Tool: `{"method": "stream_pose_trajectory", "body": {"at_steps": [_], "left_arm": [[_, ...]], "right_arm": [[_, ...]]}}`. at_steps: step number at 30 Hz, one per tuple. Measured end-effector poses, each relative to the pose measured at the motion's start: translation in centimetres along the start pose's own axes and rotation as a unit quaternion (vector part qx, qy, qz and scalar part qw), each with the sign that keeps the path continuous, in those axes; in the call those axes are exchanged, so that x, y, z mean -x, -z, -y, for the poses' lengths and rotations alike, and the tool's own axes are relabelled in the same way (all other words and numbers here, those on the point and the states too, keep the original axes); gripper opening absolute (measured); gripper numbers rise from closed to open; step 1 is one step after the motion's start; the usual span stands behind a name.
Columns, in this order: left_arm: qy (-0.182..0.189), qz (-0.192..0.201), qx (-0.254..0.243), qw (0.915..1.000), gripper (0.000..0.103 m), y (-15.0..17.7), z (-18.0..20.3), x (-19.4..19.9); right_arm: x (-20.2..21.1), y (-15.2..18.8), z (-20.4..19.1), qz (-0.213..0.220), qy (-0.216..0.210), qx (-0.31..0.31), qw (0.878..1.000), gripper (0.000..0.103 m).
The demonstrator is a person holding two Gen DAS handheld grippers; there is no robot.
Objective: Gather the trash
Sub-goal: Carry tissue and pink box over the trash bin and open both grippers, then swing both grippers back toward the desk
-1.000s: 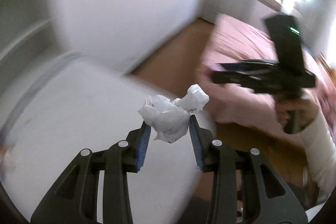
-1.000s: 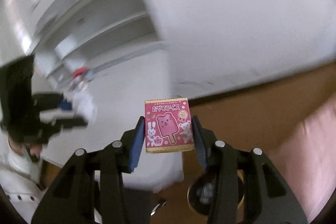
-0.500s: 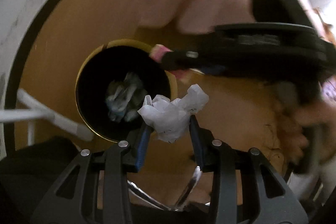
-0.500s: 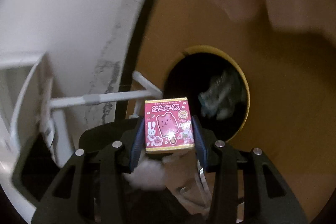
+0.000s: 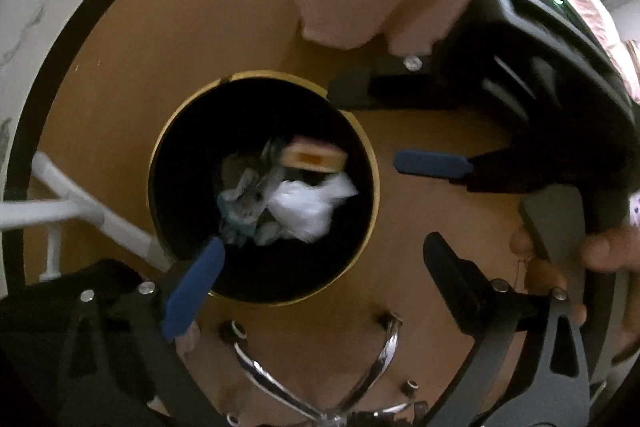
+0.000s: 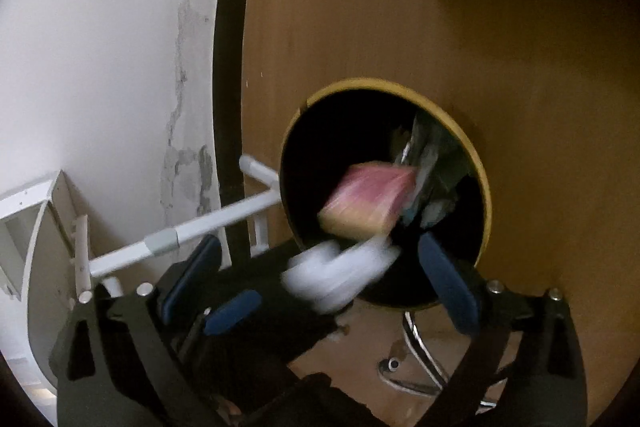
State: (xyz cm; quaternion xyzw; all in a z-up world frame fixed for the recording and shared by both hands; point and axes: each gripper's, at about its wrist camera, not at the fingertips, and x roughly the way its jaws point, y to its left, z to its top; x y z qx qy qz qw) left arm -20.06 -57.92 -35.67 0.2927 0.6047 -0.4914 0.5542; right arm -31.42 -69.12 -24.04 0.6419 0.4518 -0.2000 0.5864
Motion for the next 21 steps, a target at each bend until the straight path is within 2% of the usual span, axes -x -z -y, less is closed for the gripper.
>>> {"method": "stream_pose_trajectory", "body": {"at_steps": [3, 5, 6, 8, 10, 11, 12, 13, 15, 16, 18, 21], "left_arm": [[0.014, 0.006, -0.025, 0.9996, 0.096, 0.0, 2.1, 1.2], [0.020, 0.035, -0.050, 0.9980, 0.096, 0.1, 4.0, 3.6], [0.017, 0.063, -0.071, 0.9953, 0.096, 0.1, 5.2, 5.5], [0.020, 0.134, -0.115, 0.9841, 0.096, 0.7, 7.4, 10.7], [0.028, 0.197, -0.144, 0.9694, 0.097, 1.9, 8.8, 16.5], [0.026, 0.236, -0.153, 0.9593, 0.097, 3.1, 9.0, 20.5], [0.022, 0.256, -0.155, 0.9538, 0.097, 3.6, 8.8, 22.6], [0.013, 0.280, -0.156, 0.9470, 0.097, 4.5, 8.4, 24.8], [-0.032, 0.340, -0.156, 0.9269, 0.096, 6.7, 6.6, 29.4], [-0.055, 0.355, -0.147, 0.9215, 0.097, 7.4, 5.3, 30.9], [-0.093, 0.376, -0.097, 0.9169, 0.097, 9.2, 1.7, 34.1], [-0.134, 0.403, 0.007, 0.9055, 0.097, 12.9, -4.8, 38.0]], "right_arm": [[4.0, 0.4, -0.2, 0.044, 0.006, -0.005, 0.999, 0.096], [8.4, 1.5, -1.6, 0.120, 0.061, 0.030, 0.991, 0.096], [11.3, 2.6, -2.9, 0.178, 0.118, 0.059, 0.975, 0.096], [14.8, 4.2, -4.7, 0.249, 0.183, 0.088, 0.947, 0.096], [18.6, 6.3, -7.1, 0.324, 0.212, 0.116, 0.915, 0.096], [20.0, 7.3, -8.2, 0.354, 0.216, 0.126, 0.901, 0.096], [21.5, 8.7, -9.9, 0.390, 0.216, 0.142, 0.884, 0.096], [22.1, 9.5, -11.1, 0.409, 0.215, 0.155, 0.873, 0.096], [22.5, 10.9, -13.8, 0.434, 0.210, 0.185, 0.857, 0.096], [22.3, 11.6, -15.9, 0.437, 0.200, 0.209, 0.852, 0.096], [21.3, 12.7, -19.5, 0.432, 0.184, 0.251, 0.847, 0.096], [18.0, 15.6, -27.3, 0.415, 0.160, 0.354, 0.823, 0.096]]}}
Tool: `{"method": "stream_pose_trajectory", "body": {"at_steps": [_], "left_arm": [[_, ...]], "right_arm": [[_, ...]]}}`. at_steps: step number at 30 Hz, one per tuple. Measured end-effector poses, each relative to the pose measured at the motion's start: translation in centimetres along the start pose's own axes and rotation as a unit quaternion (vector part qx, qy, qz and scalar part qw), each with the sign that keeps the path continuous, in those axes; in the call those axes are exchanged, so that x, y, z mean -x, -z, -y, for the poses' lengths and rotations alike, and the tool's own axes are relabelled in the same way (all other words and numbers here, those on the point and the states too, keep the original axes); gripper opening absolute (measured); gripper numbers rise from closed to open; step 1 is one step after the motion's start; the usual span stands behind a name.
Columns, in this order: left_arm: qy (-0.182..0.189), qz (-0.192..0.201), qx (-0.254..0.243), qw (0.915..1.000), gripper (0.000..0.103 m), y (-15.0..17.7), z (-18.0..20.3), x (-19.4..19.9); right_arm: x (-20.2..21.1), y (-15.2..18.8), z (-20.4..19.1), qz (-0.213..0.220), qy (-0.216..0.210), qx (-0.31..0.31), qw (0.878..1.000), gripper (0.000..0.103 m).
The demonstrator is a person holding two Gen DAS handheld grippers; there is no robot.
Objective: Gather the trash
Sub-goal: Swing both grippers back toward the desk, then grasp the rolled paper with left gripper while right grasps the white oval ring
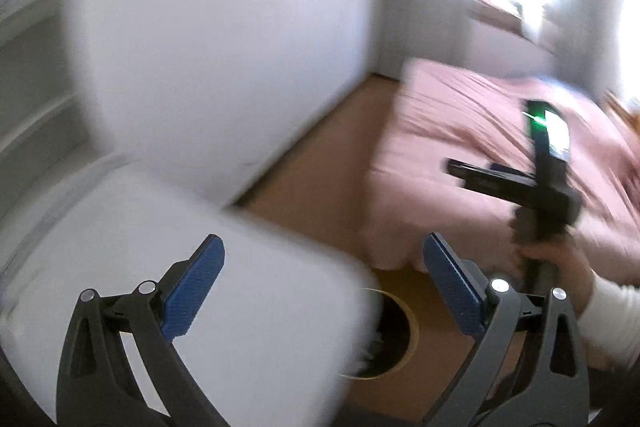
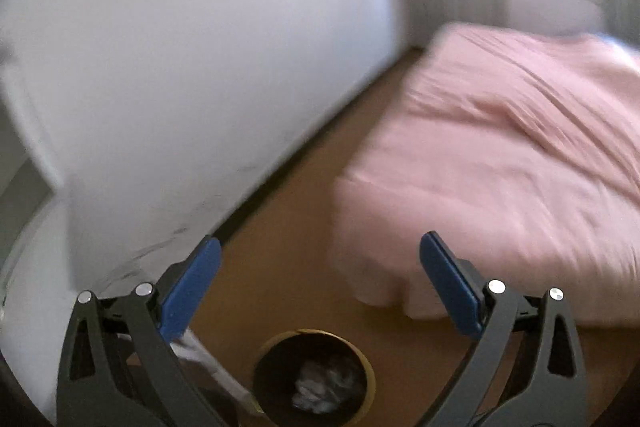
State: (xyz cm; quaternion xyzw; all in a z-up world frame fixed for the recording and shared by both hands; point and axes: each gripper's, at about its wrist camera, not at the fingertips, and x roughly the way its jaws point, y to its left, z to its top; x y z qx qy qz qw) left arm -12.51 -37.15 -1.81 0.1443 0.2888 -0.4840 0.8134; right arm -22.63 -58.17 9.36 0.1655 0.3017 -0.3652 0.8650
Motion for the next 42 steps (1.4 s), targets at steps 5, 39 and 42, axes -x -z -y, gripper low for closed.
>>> {"method": "stream_pose_trajectory", "body": {"at_steps": [5, 39, 42], "left_arm": [[-0.123, 0.006, 0.150, 0.9809, 0.097, 3.1, -12.3, 7.3], [-0.308, -0.115, 0.386, 0.8617, 0.096, 16.8, -42.3, 15.4], [-0.306, -0.117, 0.371, 0.8689, 0.097, 16.2, -43.7, 13.9]], "right_arm": [[0.0, -0.9, -13.7, 0.002, -0.131, 0.107, 0.986, 0.096], [0.0, 13.1, -52.3, -0.158, -0.363, 0.436, 0.808, 0.096], [-0.2, 13.1, -52.3, -0.162, -0.372, 0.431, 0.806, 0.096]]}}
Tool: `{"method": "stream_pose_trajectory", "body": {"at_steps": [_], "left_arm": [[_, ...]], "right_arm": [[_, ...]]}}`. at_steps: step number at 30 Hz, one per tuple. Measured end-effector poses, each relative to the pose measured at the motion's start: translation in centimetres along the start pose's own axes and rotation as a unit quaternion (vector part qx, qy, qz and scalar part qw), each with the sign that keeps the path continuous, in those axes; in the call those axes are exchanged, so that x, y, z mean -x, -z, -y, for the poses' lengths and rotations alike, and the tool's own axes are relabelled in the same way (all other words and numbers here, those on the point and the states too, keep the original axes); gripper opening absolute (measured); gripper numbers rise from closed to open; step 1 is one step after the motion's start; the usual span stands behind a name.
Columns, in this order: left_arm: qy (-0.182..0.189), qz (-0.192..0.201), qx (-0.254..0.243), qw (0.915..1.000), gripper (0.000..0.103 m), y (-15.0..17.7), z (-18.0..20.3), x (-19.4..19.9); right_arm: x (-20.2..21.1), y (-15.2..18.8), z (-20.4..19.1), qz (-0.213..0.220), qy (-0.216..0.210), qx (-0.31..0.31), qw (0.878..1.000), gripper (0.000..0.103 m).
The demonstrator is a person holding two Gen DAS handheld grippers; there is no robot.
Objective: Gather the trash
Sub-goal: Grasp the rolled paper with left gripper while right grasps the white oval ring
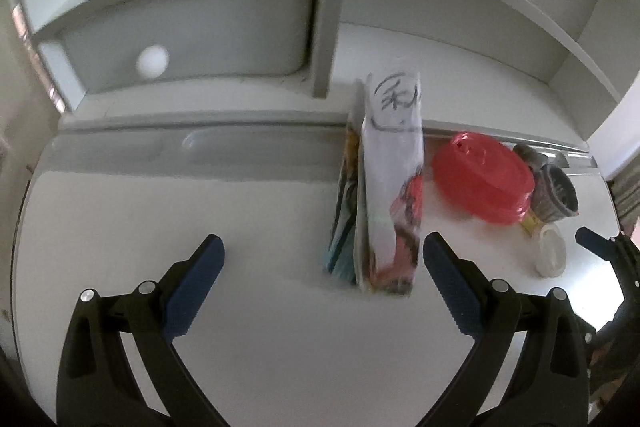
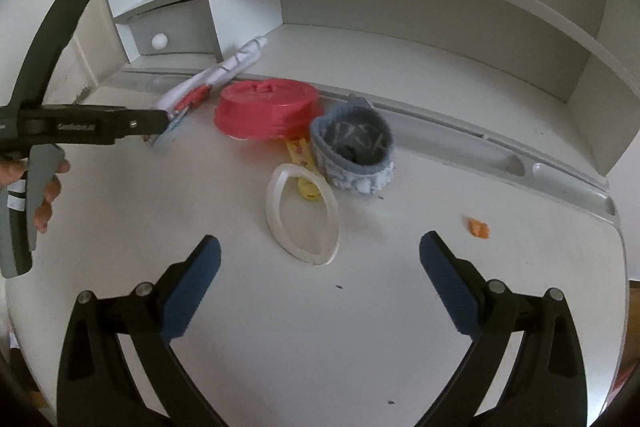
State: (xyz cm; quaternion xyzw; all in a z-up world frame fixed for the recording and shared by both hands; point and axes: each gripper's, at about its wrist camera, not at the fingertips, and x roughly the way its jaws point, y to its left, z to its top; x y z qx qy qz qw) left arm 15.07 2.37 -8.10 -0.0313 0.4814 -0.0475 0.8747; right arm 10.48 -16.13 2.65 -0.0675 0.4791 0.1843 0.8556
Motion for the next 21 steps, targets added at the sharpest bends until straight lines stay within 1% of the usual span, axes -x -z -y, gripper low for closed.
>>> {"method": "stream_pose_trajectory", "body": {"at_steps": [3, 4, 6, 7, 8, 9, 10, 11, 12, 13, 15, 16, 17, 20, 21], "left_arm": [[-0.006, -0.001, -0.019, 0.9998, 0.097, -1.6, 0.9, -0.8], [-0.007, 0.001, -0.022, 0.9997, 0.097, -2.0, 1.1, -1.1], [-0.018, 0.009, -0.033, 0.9993, 0.096, -2.6, 1.4, -1.5], [-0.024, 0.010, -0.038, 0.9989, 0.095, -2.9, 1.5, -1.6], [-0.025, 0.008, -0.042, 0.9988, 0.085, -3.0, 1.7, -1.9], [-0.017, 0.008, -0.046, 0.9988, 0.080, -3.1, 1.8, -2.0], [-0.010, 0.015, -0.053, 0.9984, 0.062, -3.1, 2.0, -1.7], [-0.005, 0.017, -0.057, 0.9982, 0.041, -3.4, 2.2, -1.8], [0.009, 0.014, -0.055, 0.9983, 0.028, -3.4, 2.3, -1.6], [0.021, 0.012, -0.047, 0.9986, 0.021, -3.5, 2.2, -1.4], [0.022, 0.015, -0.047, 0.9985, 0.017, -3.5, 2.3, -1.0], [0.026, 0.016, -0.045, 0.9985, 0.010, -3.5, 2.2, -0.8], [0.038, 0.017, -0.042, 0.9983, 0.006, -3.4, 2.0, -0.4], [0.047, 0.021, -0.043, 0.9977, 0.006, -3.4, 1.6, 0.3], [0.049, 0.021, -0.043, 0.9977, 0.006, -2.5, 2.0, 1.0]], "right_arm": [[0.0, 0.0, 0.4, -0.001, 0.006, -0.007, 1.000, 0.095], [-0.2, -0.1, 0.6, 0.000, 0.002, -0.014, 1.000, 0.094], [-0.5, -0.2, 0.9, -0.002, -0.006, -0.022, 1.000, 0.089], [-0.5, -0.2, 1.1, -0.003, -0.009, -0.023, 1.000, 0.084], [-0.5, -0.3, 1.1, 0.000, -0.012, -0.021, 1.000, 0.080], [-0.4, -0.3, 1.1, 0.000, -0.013, -0.019, 1.000, 0.077], [-0.5, -0.4, 0.8, 0.001, -0.006, -0.012, 1.000, 0.071], [-0.5, -0.5, 0.7, 0.001, -0.004, -0.007, 1.000, 0.062], [-0.4, -0.5, 0.6, 0.004, -0.004, -0.002, 1.000, 0.055], [-0.3, -0.5, 0.6, 0.005, -0.012, -0.006, 1.000, 0.039], [-0.3, -0.4, 0.8, 0.008, -0.022, -0.016, 1.000, 0.039], [-0.1, -0.3, 0.8, 0.011, -0.021, -0.017, 1.000, 0.038], [0.0, -0.2, 0.7, 0.013, -0.020, -0.018, 1.000, 0.038], [0.5, -0.1, 0.7, 0.020, -0.022, -0.022, 0.999, 0.038], [0.9, 0.0, 0.8, 0.022, -0.021, -0.023, 0.999, 0.038]]}}
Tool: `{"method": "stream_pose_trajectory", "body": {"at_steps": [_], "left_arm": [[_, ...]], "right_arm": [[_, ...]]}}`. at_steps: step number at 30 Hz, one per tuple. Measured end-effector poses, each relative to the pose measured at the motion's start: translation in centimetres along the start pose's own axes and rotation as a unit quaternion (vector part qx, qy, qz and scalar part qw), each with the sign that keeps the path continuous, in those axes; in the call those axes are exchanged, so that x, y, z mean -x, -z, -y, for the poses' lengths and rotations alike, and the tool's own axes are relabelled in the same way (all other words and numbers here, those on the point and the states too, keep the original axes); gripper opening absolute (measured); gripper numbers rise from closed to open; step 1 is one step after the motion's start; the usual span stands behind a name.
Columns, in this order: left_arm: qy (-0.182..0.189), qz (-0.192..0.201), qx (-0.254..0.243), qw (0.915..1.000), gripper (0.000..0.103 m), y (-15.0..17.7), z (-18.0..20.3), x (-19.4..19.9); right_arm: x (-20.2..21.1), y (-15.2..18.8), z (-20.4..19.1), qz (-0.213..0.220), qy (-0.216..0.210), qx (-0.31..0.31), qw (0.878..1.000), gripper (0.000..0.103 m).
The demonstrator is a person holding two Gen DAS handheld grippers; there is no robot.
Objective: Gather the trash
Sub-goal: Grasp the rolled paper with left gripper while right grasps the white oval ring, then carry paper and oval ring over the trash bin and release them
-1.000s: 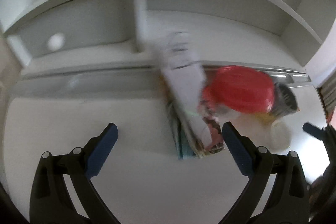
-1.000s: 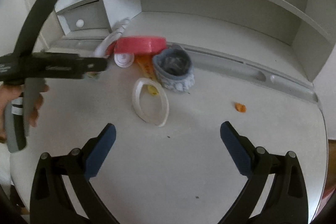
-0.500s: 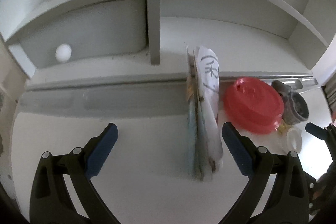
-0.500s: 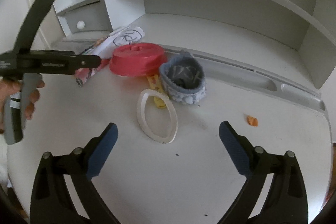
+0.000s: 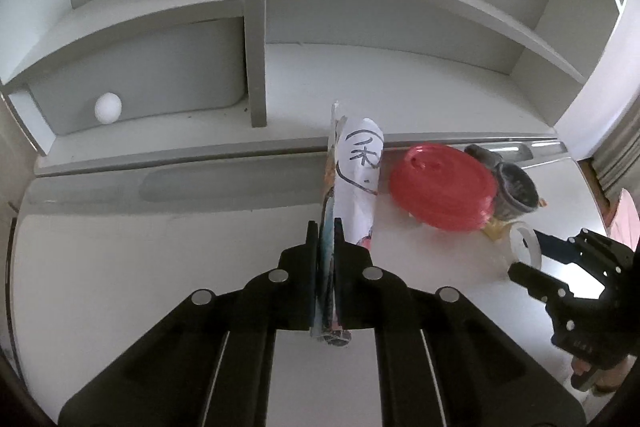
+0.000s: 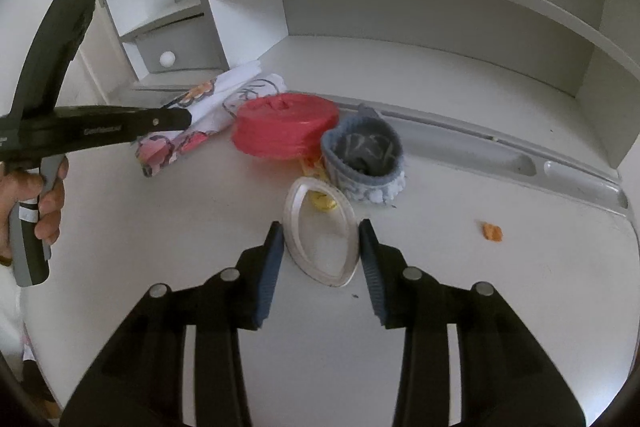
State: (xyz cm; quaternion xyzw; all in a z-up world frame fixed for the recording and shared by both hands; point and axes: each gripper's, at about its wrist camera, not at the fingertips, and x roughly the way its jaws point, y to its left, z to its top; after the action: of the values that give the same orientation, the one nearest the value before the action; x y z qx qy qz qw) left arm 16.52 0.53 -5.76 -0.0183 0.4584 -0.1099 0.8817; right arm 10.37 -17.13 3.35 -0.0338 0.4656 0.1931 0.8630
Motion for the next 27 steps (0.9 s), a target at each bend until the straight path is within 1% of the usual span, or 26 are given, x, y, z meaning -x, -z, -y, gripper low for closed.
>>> {"method": "stream_pose_trajectory", "body": {"at_steps": [3, 6, 7, 9, 13, 20, 21, 27], "left_arm": [[0.001, -0.004, 0.004, 1.0000, 0.006, -0.1, -0.1, -0.2], [0.016, -0.010, 0.004, 0.9998, 0.006, -0.1, 0.7, -0.5], [0.016, -0.007, 0.003, 0.9998, 0.005, 1.3, 2.0, -0.2], [0.021, 0.003, 0.010, 0.9997, 0.004, 1.4, 2.1, 0.3], [0.017, 0.022, 0.017, 0.9995, 0.004, 1.7, 1.9, 1.8], [0.011, 0.034, 0.007, 0.9994, 0.003, 1.9, 3.2, 4.2], [0.012, 0.035, 0.006, 0.9993, 0.003, 2.6, 2.4, 5.2], [0.015, 0.039, -0.004, 0.9991, 0.003, 3.9, 3.1, 7.0]], "right_arm": [[0.7, 0.2, 0.2, 0.006, 0.003, -0.001, 1.000, 0.038], [1.7, 0.9, 0.7, 0.011, 0.005, -0.007, 1.000, 0.038], [2.1, 1.2, 1.0, 0.013, 0.007, -0.011, 1.000, 0.038], [2.7, 1.7, 1.5, 0.016, 0.012, -0.017, 1.000, 0.038], [3.3, 2.4, 2.7, 0.017, 0.020, -0.029, 0.999, 0.038], [4.0, 3.0, 3.3, 0.029, 0.018, -0.042, 0.999, 0.038], [4.1, 3.0, 3.3, 0.031, 0.018, -0.042, 0.998, 0.038], [5.0, 3.6, 3.3, 0.040, 0.009, -0.045, 0.998, 0.038]]}}
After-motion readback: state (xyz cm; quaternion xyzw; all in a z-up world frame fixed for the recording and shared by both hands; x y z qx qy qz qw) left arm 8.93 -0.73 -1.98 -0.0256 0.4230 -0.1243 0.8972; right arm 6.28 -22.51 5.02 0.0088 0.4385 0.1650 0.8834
